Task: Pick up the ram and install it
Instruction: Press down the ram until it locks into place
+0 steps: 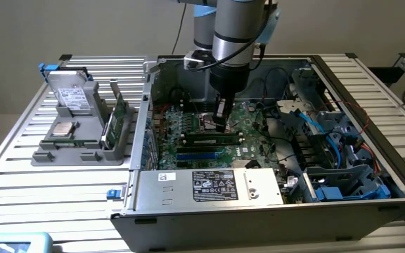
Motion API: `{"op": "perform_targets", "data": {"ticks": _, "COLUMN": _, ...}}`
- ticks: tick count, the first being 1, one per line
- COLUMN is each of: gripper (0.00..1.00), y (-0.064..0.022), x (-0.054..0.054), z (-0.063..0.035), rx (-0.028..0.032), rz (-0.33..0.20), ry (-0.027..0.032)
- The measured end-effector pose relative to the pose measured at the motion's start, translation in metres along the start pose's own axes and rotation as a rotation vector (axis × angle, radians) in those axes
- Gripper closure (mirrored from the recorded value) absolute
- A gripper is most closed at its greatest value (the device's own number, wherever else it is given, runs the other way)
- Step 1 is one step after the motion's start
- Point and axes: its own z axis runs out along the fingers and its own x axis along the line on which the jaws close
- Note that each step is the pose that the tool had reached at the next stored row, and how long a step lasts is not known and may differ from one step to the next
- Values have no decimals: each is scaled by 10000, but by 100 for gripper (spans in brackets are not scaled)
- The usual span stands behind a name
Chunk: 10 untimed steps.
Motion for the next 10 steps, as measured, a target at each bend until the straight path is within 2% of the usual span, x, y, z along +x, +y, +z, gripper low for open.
{"op": "perform_targets", "data": {"ticks": 10, "gripper": 89, "y": 0, "x": 0, "z": 0, "rx": -153, "rz": 1409, "ry": -8}}
